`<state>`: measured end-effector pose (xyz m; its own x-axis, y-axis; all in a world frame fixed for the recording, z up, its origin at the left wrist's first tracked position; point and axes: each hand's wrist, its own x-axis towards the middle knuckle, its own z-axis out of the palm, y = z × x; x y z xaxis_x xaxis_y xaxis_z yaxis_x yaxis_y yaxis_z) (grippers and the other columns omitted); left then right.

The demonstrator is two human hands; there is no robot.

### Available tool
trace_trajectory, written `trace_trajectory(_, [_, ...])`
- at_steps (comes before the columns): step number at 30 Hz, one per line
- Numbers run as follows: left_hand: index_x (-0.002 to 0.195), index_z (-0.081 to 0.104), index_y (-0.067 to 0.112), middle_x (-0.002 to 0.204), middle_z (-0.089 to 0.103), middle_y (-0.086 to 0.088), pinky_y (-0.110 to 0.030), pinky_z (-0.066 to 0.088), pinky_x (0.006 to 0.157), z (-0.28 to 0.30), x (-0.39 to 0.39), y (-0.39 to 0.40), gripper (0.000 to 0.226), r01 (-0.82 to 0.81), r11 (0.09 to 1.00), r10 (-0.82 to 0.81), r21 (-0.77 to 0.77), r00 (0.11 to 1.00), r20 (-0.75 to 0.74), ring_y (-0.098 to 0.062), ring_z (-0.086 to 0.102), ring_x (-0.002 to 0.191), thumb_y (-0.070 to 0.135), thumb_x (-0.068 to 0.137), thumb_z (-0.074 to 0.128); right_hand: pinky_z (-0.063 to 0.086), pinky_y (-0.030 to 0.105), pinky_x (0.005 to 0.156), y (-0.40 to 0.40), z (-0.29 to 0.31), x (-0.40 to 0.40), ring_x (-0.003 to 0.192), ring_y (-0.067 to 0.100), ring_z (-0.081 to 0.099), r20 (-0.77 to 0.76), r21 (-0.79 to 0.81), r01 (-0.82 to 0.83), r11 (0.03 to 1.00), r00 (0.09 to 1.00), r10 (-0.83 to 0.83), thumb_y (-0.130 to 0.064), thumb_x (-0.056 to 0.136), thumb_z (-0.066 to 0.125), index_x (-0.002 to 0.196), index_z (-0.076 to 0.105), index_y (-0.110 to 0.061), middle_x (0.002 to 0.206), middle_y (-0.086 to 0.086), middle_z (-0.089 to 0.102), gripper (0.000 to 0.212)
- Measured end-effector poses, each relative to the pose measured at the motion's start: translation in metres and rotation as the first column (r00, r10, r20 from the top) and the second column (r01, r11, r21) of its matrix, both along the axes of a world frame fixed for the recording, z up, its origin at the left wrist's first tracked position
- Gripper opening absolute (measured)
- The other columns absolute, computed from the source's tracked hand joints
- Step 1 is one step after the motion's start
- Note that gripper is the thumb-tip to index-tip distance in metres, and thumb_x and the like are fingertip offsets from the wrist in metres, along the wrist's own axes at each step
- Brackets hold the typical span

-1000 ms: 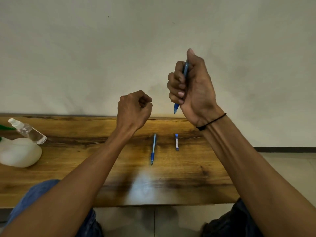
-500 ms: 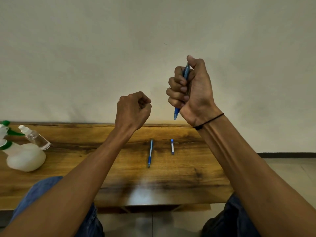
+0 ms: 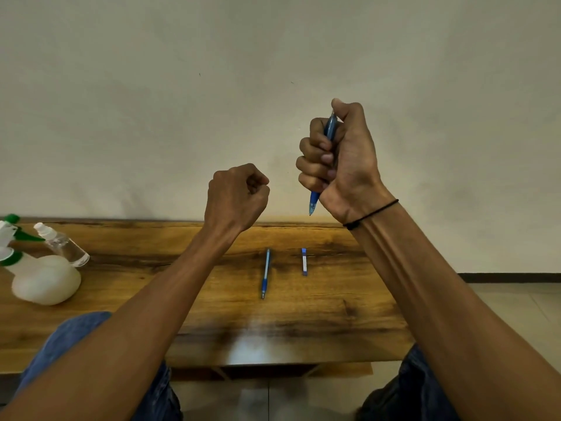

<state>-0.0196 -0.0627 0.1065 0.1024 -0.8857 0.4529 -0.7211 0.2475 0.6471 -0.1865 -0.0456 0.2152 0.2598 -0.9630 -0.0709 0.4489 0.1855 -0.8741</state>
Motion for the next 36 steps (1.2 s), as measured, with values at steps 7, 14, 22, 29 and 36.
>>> trace_trajectory(7, [0.103,0.081,0.012,0.091,0.079,-0.003,-0.032,0.062,0.083,0.001,-0.001,0.001,0.016,0.006,1.0,-0.006,-0.001,1.0,0.01,-0.013,0.071,0.079,0.015,0.091,0.07,0.01,0.018,0.044,0.002,0.005,-0.001,0.041,0.008,0.012,-0.003,0.006,0.008,1.0,1.0,-0.008,-0.048,0.108,0.027,0.06,0.028,-0.018,0.047,-0.006,0.021,0.057])
trace_trajectory(14, [0.102,0.08,0.014,0.092,0.079,-0.003,-0.027,0.059,0.082,-0.002,0.001,-0.001,0.015,0.005,1.0,-0.005,0.0,1.0,0.017,-0.01,0.069,0.078,0.017,0.091,0.07,0.01,0.019,0.044,0.002,0.006,-0.002,0.042,0.009,0.01,-0.001,0.011,0.016,1.0,1.0,-0.016,-0.048,0.107,0.026,0.061,0.026,-0.018,0.047,-0.006,0.02,0.055])
trace_trajectory(22, [0.102,0.08,0.015,0.091,0.079,-0.002,-0.03,0.06,0.082,-0.004,0.003,0.0,0.016,0.012,1.0,-0.012,0.025,0.999,0.031,-0.011,0.07,0.078,0.016,0.091,0.07,0.011,0.018,0.042,0.002,0.004,-0.001,0.041,0.008,0.011,0.029,0.045,0.03,0.999,0.999,-0.032,-0.049,0.107,0.027,0.06,0.027,-0.018,0.046,-0.007,0.021,0.056])
trace_trajectory(29, [0.1,0.08,0.016,0.089,0.078,0.001,-0.03,0.061,0.08,-0.007,0.004,0.0,0.015,0.028,0.999,-0.03,0.031,0.998,0.062,-0.01,0.069,0.077,0.018,0.09,0.069,0.01,0.019,0.042,0.002,0.002,-0.005,0.04,0.007,0.012,0.057,0.088,0.04,0.995,0.997,-0.045,-0.049,0.107,0.028,0.06,0.028,-0.019,0.045,-0.008,0.022,0.056])
trace_trajectory(36, [0.101,0.079,0.019,0.089,0.079,0.002,-0.03,0.059,0.078,-0.013,0.004,-0.001,0.015,0.028,0.999,-0.033,0.046,0.993,0.117,-0.009,0.066,0.075,0.022,0.089,0.07,0.009,0.019,0.042,-0.001,-0.001,-0.006,0.039,0.007,0.012,0.082,0.131,0.056,0.99,0.994,-0.068,-0.049,0.106,0.028,0.059,0.028,-0.019,0.045,-0.008,0.022,0.056])
